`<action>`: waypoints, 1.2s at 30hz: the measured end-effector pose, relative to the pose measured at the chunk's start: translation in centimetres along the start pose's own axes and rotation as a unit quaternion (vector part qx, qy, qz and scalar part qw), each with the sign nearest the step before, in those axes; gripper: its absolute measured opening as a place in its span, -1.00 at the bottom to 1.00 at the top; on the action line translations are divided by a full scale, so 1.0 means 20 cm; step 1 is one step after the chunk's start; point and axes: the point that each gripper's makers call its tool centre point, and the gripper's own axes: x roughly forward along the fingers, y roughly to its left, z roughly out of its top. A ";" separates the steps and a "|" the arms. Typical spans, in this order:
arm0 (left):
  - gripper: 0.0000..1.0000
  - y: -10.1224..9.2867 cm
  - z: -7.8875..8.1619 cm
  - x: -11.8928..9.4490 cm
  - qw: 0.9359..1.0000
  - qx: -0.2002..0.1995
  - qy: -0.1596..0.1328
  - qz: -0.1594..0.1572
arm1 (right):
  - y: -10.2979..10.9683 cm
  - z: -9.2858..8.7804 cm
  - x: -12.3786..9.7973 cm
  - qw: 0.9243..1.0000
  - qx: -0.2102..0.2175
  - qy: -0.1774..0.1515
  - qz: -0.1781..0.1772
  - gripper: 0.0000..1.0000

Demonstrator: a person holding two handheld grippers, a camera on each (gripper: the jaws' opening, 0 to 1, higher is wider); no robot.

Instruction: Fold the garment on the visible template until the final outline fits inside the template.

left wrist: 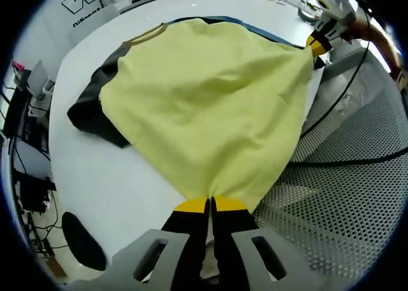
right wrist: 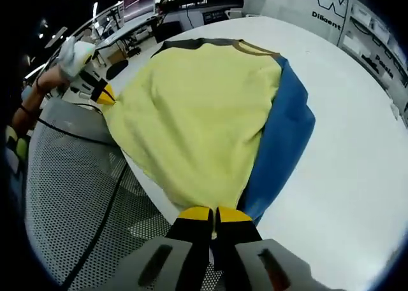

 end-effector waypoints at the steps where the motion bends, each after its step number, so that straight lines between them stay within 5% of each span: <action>1: -1.00 0.01 -0.04 -0.01 1.000 -0.001 0.031 0.008 | 0.01 0.01 0.00 1.000 0.002 -0.003 0.004 -1.00; 6: -1.00 0.06 -0.05 -0.01 0.999 0.009 0.043 0.022 | 0.10 0.00 0.02 0.999 -0.013 0.014 0.044 -1.00; 24: -1.00 0.09 -0.07 -0.02 0.998 0.009 0.054 0.021 | 0.16 -0.11 0.04 0.995 -0.045 0.061 0.058 -1.00; 27: -1.00 0.09 -0.08 -0.03 0.998 0.005 0.057 0.022 | 0.16 -0.14 0.03 0.992 -0.078 0.079 0.062 -1.00; 32: -0.98 0.09 -0.12 -0.05 0.997 0.004 0.078 0.018 | 0.14 -0.16 -0.07 0.991 -0.080 0.088 0.063 -1.00; 35: -0.85 0.10 -0.11 -0.09 0.997 0.005 0.073 0.020 | 0.01 -0.12 -0.13 0.993 -0.086 0.082 0.015 -0.89; 36: -0.77 0.16 -0.10 -0.11 0.996 0.030 0.076 0.046 | -0.01 -0.11 -0.13 0.993 -0.083 0.081 0.010 -0.84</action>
